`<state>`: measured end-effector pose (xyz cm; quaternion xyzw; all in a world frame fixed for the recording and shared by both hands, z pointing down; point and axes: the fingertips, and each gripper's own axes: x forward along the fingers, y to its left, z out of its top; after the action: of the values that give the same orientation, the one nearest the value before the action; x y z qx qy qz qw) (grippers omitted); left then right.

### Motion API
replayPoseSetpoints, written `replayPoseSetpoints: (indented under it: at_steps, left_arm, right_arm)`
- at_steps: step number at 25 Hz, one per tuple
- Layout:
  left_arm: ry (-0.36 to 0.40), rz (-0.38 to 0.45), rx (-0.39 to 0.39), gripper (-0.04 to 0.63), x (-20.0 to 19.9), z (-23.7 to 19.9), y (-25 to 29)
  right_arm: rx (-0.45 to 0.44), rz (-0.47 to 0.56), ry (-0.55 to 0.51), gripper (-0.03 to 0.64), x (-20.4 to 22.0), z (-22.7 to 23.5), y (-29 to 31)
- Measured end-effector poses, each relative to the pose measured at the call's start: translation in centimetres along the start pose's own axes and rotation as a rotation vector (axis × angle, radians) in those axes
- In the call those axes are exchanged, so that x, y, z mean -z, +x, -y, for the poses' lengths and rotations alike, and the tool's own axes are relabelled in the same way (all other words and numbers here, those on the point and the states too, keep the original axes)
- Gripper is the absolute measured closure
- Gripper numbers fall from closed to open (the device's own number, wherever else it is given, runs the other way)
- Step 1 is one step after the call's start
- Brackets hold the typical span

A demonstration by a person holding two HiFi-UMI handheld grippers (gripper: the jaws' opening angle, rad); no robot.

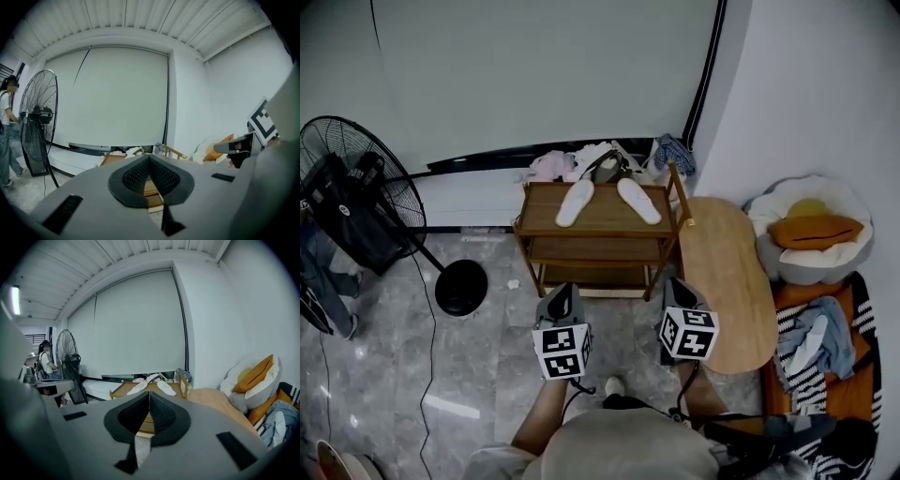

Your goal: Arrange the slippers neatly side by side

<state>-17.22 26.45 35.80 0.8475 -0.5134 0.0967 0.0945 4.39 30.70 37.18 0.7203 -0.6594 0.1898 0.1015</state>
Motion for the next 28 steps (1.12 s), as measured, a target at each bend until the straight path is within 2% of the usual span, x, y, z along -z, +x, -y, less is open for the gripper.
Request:
replayPoseSetpoints:
  at_steps: [15,28]
  left_arm:
    - [0.010,-0.010,-0.048,0.580,-2.3,-0.4,9.0]
    - [0.001,-0.027,-0.052,0.580,-2.3,-1.5,14.2]
  right_arm:
    - [-0.042,-0.029,-0.003,0.583,-3.5,4.1,8.8]
    - [-0.037,-0.044,-0.042,0.583,-4.8,5.9,13.2]
